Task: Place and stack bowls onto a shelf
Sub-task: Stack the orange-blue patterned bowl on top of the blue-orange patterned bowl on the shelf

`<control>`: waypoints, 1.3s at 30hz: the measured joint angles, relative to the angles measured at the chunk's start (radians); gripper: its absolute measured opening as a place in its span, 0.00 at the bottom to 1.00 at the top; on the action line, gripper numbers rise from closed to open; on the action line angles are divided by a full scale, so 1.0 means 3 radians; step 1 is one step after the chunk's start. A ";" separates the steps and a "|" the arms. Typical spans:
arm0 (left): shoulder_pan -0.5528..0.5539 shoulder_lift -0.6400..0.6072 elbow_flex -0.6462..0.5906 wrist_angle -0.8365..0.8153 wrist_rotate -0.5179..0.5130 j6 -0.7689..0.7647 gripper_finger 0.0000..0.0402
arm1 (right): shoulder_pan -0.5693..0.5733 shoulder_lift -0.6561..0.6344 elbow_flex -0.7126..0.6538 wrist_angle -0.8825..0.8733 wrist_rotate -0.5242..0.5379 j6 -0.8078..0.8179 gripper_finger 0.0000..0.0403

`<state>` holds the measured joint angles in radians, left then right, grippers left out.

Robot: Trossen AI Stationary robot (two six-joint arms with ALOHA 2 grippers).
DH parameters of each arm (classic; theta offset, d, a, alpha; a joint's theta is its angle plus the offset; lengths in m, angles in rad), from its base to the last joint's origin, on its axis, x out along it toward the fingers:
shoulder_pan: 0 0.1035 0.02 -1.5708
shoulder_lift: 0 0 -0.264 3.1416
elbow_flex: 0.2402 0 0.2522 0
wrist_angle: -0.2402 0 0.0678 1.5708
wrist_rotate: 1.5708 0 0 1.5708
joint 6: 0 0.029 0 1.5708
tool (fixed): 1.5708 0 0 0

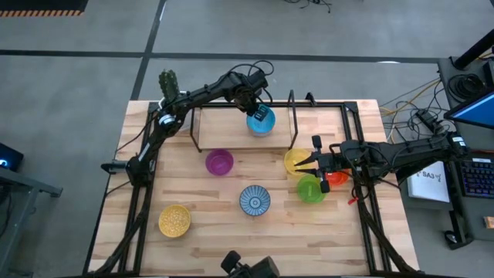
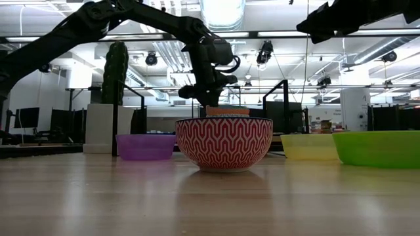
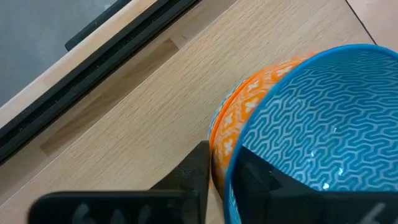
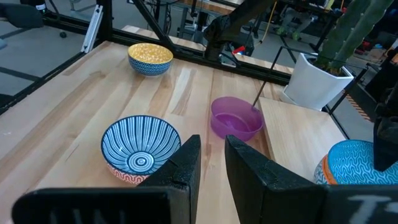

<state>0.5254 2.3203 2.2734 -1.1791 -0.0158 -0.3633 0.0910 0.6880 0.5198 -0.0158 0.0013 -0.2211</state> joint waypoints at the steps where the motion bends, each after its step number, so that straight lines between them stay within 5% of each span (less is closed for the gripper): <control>1: -0.0001 0.0000 0.0000 -0.0002 0.0000 0.0007 0.13 | 0.0000 0.0000 0.0000 0.0001 0.0001 -0.0003 0.16; 8: -0.0003 -0.0008 0.0060 -0.0062 0.0000 0.0148 0.28 | 0.0000 0.0000 0.0000 0.0055 0.0003 -0.0034 0.16; 16: -0.0058 -0.0262 0.0223 -0.0204 -0.0008 0.0715 0.31 | 0.0000 0.0002 0.0173 0.0077 0.0032 0.0155 0.16; 27: -0.0677 -0.1112 0.0108 -0.0458 -0.0208 0.1347 0.27 | 0.0000 0.0348 0.0272 0.0111 0.1109 0.0856 0.16; 32: -0.1013 -0.1714 -0.0555 -0.0002 -0.0263 0.1506 0.25 | -0.0032 0.0635 0.0314 0.0223 0.1701 0.1331 0.15; 39: -0.1280 -0.2745 -0.2225 0.1293 -0.0273 0.1345 0.23 | -0.0306 0.1063 0.0953 -0.0235 0.1582 0.1358 0.03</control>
<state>0.1414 1.4968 1.6059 -0.7911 -0.0978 0.0403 -0.0009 1.0068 0.8057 -0.0862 0.4759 0.1864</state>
